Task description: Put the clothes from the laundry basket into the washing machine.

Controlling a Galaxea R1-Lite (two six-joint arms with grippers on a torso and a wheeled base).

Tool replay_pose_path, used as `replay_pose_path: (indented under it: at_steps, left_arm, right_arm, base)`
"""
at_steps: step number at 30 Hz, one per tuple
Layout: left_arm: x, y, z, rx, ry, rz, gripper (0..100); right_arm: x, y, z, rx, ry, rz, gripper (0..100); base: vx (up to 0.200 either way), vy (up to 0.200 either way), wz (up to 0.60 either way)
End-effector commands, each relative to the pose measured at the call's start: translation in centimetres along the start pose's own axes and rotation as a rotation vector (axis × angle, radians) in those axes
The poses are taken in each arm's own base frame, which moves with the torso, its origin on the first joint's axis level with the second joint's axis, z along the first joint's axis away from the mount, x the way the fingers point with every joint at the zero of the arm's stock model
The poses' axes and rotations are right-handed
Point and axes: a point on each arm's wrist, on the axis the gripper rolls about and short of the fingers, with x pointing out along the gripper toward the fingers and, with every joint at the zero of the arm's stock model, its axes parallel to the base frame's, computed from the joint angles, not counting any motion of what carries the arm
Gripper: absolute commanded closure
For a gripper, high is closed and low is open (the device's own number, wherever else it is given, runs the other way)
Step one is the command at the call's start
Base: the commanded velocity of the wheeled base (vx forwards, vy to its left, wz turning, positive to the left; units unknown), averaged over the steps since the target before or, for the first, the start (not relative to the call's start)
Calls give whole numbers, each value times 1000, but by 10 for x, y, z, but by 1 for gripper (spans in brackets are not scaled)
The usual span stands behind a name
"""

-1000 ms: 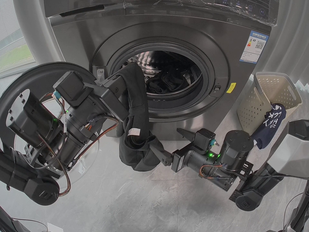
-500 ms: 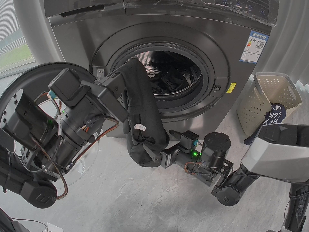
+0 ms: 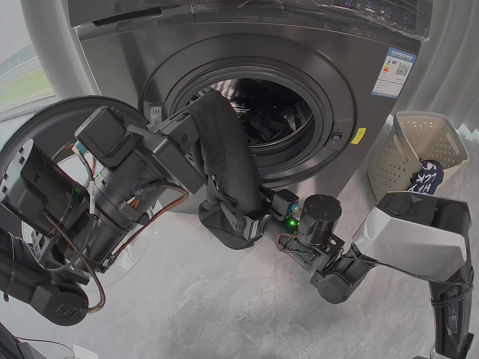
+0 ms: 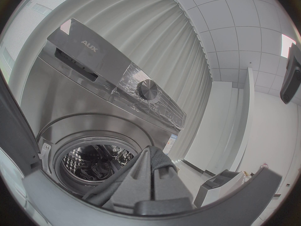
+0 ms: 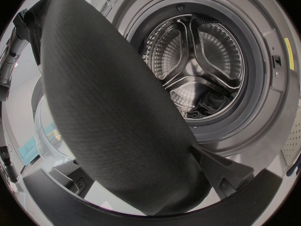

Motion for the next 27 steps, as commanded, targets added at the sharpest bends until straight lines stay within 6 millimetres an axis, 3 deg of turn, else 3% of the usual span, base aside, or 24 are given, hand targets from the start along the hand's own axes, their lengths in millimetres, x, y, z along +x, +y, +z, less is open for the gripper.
replay_pose_path:
  at_steps: [1, 6, 7, 15, 22, 24, 27]
  left_arm:
    - [-2, -1, 6, -4, -16, -4, 100]
    - [-2, 1, 7, -1, -20, 2, 100]
    - [-1, 1, 7, 0, -21, 5, 100]
    - [-1, 5, 4, 2, -12, 30, 100]
    - [-2, 41, -11, 49, 39, 143, 100]
    - [-4, 57, -24, 66, 81, 193, 100]
    - [-8, 63, -33, 66, 117, 210, 100]
  right_arm:
    - [7, -3, -14, 1, 7, -6, 0]
    - [10, -3, -8, 5, -15, -10, 0]
    - [10, -3, -6, 5, -20, -11, 100]
    - [2, -13, 22, 7, -67, -36, 100]
    - [-19, -28, 61, 1, -125, -77, 100]
    - [-31, -32, 82, -2, -157, -90, 100]
    - [-41, -33, 96, -3, -179, -96, 100]
  base:
    - [0, 0, 0]
    - [0, 0, 0]
    - [0, 0, 0]
    - [0, 0, 0]
    - [0, 0, 0]
    - [0, 0, 0]
    - [0, 0, 0]
